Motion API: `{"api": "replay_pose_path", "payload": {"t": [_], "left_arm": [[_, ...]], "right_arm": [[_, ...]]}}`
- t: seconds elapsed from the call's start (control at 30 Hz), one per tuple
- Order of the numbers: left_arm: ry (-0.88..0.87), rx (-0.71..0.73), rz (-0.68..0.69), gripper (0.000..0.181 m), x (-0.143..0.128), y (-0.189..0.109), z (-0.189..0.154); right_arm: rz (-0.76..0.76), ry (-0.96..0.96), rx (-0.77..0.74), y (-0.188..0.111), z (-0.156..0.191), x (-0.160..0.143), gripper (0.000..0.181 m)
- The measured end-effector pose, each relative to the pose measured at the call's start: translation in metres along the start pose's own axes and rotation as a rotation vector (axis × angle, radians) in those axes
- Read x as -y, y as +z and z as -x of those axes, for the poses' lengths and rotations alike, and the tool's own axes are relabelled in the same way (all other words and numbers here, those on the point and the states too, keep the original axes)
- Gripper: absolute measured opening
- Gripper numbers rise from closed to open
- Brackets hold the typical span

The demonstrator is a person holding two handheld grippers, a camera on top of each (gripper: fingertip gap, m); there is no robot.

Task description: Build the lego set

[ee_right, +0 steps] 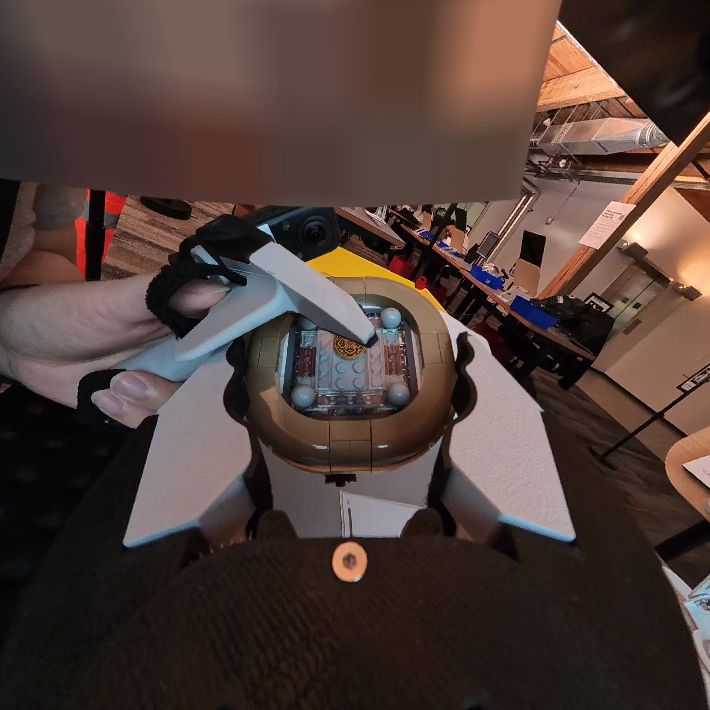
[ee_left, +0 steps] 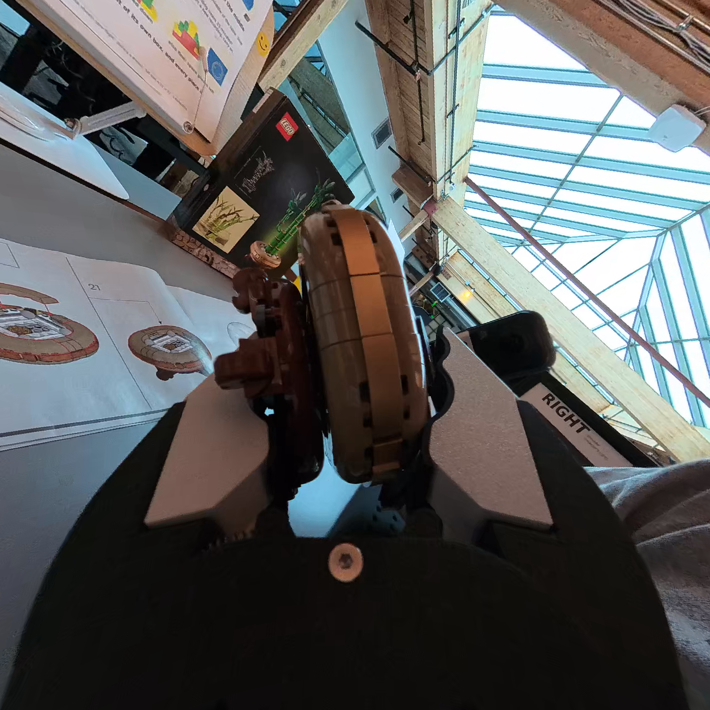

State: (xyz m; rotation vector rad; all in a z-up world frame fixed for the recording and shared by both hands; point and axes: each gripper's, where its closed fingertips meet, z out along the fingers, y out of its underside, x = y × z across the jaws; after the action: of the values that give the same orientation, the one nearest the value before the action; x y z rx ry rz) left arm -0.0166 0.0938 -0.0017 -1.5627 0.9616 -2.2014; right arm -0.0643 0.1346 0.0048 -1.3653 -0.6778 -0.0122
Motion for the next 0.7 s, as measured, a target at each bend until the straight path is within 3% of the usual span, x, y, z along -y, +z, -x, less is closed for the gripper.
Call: {"api": "replay_pose_path", "payload": {"t": [0.2,0.37,0.5,0.7], "left_arm": [[-0.249,-0.048,0.053,0.083,0.001,0.003,0.020],[-0.491,-0.074,0.100,0.085,0.023,0.011,0.034],[-0.584,-0.122,0.127,0.099,0.057,0.033,0.019],[-0.679,-0.212,0.212,0.106,0.102,0.073,-0.035]], "right_arm": [[0.190,0.145,-0.017,0.008,-0.011,-0.027,0.108],[0.363,0.304,-0.035,0.021,-0.034,-0.041,0.109],[0.416,0.370,-0.041,0.025,-0.063,-0.023,0.109],[0.524,0.504,-0.081,0.010,-0.118,0.028,0.109]]}}
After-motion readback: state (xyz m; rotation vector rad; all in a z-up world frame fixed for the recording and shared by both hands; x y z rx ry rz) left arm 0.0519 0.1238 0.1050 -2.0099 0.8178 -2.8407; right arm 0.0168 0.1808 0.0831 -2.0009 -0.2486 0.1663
